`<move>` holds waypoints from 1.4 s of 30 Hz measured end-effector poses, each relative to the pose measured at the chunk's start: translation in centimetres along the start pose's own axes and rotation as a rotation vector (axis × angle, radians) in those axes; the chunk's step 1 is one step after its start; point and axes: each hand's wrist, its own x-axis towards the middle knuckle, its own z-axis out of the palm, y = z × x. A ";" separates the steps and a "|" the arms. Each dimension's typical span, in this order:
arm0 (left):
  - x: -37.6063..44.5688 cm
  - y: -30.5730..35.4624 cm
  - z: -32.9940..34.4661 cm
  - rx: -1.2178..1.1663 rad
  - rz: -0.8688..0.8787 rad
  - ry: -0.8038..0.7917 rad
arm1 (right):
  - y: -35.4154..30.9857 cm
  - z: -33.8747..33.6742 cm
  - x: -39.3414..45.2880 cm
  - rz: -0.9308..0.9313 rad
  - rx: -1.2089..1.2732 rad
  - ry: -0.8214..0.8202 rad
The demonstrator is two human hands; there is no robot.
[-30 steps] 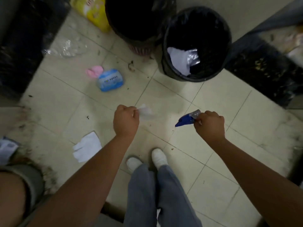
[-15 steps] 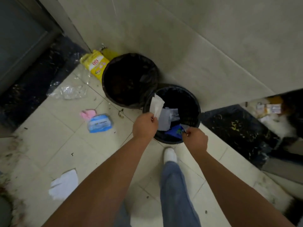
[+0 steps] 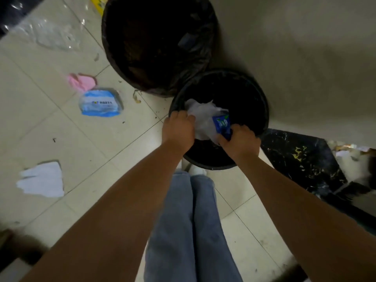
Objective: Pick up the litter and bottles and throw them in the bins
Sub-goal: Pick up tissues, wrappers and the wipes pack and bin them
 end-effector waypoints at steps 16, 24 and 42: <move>-21.5 -30.8 -6.4 -0.107 -0.685 0.149 | -29.6 -1.3 -11.2 -0.616 -0.490 0.053; -24.8 -49.8 -3.5 -0.173 -0.785 0.043 | -44.7 8.5 -13.7 -0.631 -0.547 -0.021; -4.9 -58.7 22.1 0.078 -0.299 -0.043 | -47.8 30.5 7.5 -0.208 -0.587 0.149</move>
